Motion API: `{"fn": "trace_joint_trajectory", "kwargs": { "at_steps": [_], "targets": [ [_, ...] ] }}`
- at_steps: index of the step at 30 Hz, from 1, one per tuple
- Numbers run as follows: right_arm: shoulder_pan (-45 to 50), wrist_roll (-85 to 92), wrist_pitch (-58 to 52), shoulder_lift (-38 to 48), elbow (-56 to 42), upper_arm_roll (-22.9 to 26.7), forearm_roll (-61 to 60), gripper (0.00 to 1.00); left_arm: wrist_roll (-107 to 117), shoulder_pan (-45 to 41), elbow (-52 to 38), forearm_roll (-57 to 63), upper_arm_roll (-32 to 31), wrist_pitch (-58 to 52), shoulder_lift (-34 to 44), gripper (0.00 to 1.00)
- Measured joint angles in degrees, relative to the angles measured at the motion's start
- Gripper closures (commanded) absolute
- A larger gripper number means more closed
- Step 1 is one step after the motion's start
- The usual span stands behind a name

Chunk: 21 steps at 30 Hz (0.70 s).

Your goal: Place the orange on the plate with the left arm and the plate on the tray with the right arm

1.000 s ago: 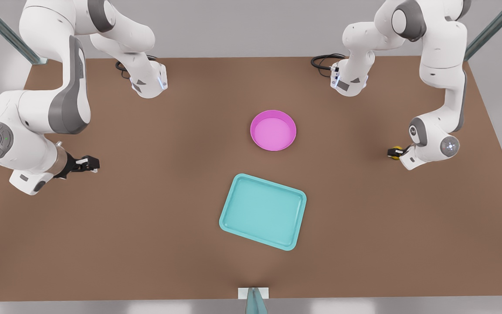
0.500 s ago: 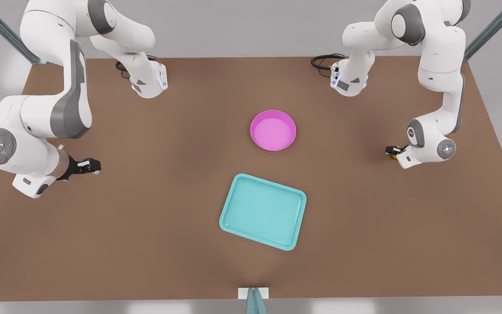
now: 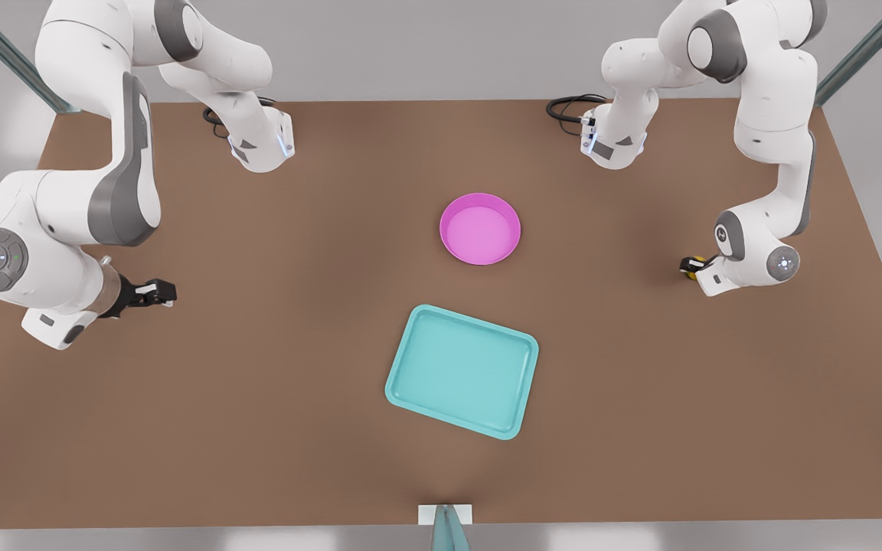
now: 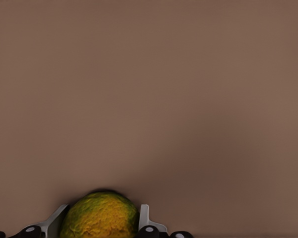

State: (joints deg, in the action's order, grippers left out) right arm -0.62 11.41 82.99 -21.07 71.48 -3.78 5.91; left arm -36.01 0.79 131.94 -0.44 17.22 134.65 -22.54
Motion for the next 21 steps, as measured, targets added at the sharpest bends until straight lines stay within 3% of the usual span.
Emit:
{"fn": "trace_joint_trajectory", "kwargs": {
  "at_steps": [2, 4, 9, 14, 18, 21],
  "targets": [
    [0.0, 0.01, 0.05, -0.07, 0.0, 0.0, -0.02, 0.0, 0.05, -0.01, 0.0, 0.1, 0.0, 0.05, -0.06, 0.36],
    [0.01, 0.0, 0.11, 0.16, 0.27, 0.0, -0.04, 0.0, 0.17, -0.01, -0.04, 0.2, 0.0, 0.11, -0.07, 0.44],
    [0.03, 0.0, 0.37, 0.31, 0.43, 0.07, -0.07, 0.0, 0.99, -0.2, -0.29, 0.52, -0.15, -0.07, 0.5, 0.45],
    [0.7, -0.02, 0.96, 0.07, 0.77, 0.08, -0.12, 0.0, 3.26, -3.05, -8.66, 0.57, -2.18, -6.94, 3.8, 0.44],
    [1.0, -0.03, 1.39, -0.15, 1.07, 0.09, -0.15, 0.0, 8.31, -23.38, -12.7, 0.15, -4.03, -13.51, 4.53, 0.43],
    [1.01, -0.04, 1.56, -0.22, 1.21, 0.16, -0.16, 0.0, 13.94, -33.08, -19.6, -0.24, -12.91, -19.39, 2.79, 0.43]
  ]
}}
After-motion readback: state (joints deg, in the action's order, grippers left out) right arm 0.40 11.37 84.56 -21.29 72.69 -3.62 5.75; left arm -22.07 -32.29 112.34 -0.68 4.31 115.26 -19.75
